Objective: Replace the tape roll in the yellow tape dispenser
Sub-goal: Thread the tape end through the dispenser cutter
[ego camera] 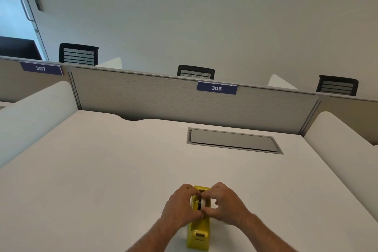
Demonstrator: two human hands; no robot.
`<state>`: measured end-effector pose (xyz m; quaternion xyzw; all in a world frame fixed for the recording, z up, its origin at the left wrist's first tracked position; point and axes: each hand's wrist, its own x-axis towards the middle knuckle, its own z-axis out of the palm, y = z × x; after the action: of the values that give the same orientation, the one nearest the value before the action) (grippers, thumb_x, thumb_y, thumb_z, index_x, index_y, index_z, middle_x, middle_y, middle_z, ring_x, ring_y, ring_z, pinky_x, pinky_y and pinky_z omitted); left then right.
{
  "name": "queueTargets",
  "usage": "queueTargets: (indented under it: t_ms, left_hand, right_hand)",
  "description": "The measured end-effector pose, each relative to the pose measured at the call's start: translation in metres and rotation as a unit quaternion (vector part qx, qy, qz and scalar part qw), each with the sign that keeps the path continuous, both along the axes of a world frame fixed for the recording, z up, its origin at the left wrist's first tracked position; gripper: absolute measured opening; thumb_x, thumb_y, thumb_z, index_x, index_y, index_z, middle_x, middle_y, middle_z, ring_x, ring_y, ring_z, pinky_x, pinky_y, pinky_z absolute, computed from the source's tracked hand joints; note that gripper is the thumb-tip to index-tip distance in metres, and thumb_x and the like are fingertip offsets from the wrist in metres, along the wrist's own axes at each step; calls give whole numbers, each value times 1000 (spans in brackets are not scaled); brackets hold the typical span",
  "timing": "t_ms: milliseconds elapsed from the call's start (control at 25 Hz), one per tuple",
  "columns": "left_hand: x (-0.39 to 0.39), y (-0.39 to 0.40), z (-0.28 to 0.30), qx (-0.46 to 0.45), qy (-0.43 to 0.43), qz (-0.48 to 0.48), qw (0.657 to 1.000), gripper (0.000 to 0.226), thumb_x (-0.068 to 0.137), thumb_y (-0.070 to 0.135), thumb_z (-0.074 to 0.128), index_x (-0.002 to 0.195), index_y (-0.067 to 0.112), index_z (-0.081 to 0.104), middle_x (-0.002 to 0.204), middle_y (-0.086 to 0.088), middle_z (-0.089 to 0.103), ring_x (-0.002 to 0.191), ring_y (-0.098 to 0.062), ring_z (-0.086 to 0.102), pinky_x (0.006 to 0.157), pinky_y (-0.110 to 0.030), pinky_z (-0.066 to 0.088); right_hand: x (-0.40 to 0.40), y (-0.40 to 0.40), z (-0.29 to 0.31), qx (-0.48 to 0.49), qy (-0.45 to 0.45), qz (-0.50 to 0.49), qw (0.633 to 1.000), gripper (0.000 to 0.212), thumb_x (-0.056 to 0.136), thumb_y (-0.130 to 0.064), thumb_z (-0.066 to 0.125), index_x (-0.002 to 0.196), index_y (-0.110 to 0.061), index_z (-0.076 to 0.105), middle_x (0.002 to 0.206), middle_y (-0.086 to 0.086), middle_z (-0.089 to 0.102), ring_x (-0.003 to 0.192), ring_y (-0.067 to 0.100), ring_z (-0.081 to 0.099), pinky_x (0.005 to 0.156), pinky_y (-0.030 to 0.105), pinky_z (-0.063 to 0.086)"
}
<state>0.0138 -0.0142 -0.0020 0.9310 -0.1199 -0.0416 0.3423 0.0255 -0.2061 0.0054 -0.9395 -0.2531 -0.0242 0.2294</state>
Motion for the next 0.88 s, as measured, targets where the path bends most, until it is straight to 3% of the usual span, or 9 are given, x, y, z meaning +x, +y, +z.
queueTargets:
  t_ms: [240, 560, 720, 880]
  left_hand:
    - [0, -1, -1, 4, 3, 4, 1000, 53, 65, 52, 80, 113, 39, 63, 128, 17, 51, 110, -5, 52, 97, -29, 52]
    - [0, -1, -1, 2, 4, 4, 1000, 53, 65, 52, 79, 114, 39, 62, 130, 17, 51, 110, -4, 52, 97, -29, 52]
    - [-2, -2, -3, 2, 5, 9, 1000, 54, 66, 56, 78, 115, 42, 61, 131, 18, 50, 108, -3, 51, 96, -27, 52]
    - [-2, 0, -2, -2, -2, 1, 1000, 52, 66, 56, 75, 114, 41, 63, 129, 18, 52, 107, -2, 51, 96, -28, 52]
  right_hand:
    - [4, -1, 4, 12, 10, -8, 1000, 26, 88, -46, 58, 110, -42, 71, 89, -26, 60, 91, -4, 48, 71, 24, 53]
    - [5, -2, 2, 21, 3, -4, 1000, 24, 91, -43, 57, 109, -39, 73, 96, -20, 72, 92, -5, 48, 69, 15, 45]
    - [4, -2, 2, 21, -7, -8, 1000, 22, 89, -41, 61, 106, -36, 74, 95, -16, 74, 91, 3, 54, 71, 25, 54]
    - [0, 0, 2, 11, -37, 14, 999, 21, 86, -43, 63, 97, -30, 75, 91, -17, 74, 88, 7, 55, 69, 28, 54]
